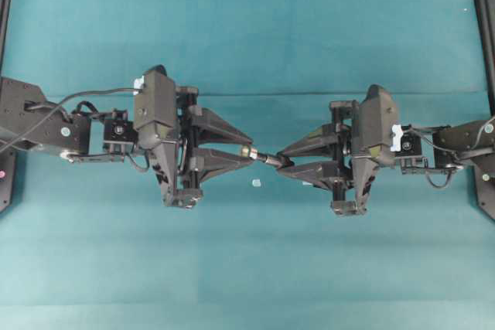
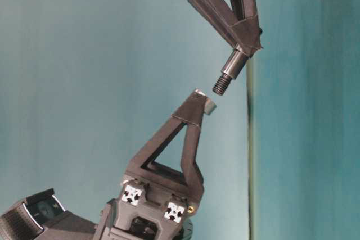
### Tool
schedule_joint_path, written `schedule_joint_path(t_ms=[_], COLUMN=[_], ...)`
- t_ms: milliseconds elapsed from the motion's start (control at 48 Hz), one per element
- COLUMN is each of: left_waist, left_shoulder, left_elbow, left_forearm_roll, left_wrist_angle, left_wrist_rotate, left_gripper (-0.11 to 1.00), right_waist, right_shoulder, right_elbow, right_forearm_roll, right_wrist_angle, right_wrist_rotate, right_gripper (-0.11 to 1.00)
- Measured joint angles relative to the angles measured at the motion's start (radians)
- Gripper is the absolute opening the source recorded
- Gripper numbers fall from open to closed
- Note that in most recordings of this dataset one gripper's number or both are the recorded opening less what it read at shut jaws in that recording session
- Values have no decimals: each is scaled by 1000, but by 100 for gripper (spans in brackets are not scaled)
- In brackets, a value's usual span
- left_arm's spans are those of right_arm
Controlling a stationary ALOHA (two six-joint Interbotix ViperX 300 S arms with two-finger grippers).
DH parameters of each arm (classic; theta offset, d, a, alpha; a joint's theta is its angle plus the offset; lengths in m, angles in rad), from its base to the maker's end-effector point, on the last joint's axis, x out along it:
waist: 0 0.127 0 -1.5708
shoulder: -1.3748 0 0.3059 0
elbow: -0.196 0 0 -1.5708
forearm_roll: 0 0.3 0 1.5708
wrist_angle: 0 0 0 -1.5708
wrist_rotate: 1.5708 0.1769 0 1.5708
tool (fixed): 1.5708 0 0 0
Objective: Insert the washer onto the shaft with both hands.
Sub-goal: 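Push the held washer with the left gripper onto the shaft's end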
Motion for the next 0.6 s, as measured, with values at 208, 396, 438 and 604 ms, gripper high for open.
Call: schedule_joint_path(t_ms=[208, 396, 438, 604], left_waist=[0, 0, 0, 0], left_shoulder=[6, 12, 14, 23], left_elbow=[-2, -3, -3, -5], left_forearm_roll=[0, 0, 2, 2], left_wrist_angle=[0, 0, 0, -2], left_wrist_rotate=[0, 0, 0, 0], left_gripper=[36, 36, 36, 36], right_waist=[-2, -6, -6, -6], right_shoulder=[2, 0, 2, 5], right_elbow=[0, -2, 0, -5], right_forearm_roll=[0, 0, 0, 0], right_wrist_angle=[-2, -26, -29, -34], right_wrist_rotate=[0, 0, 0, 0], right_gripper=[1, 1, 1, 1])
